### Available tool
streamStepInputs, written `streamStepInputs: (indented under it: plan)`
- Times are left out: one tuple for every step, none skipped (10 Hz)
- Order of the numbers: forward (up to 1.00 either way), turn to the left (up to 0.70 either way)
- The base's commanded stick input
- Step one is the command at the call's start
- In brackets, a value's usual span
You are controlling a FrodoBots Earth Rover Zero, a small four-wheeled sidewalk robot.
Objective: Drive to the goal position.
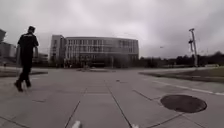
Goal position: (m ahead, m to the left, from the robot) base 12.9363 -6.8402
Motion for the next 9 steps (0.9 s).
streamStepInputs:
  plan:
    - [0.70,0.00]
    - [0.70,0.00]
    - [0.70,0.00]
    - [0.70,0.00]
    - [0.70,0.00]
    - [0.70,0.00]
    - [0.70,0.00]
    - [0.70,0.00]
    - [0.70,0.00]
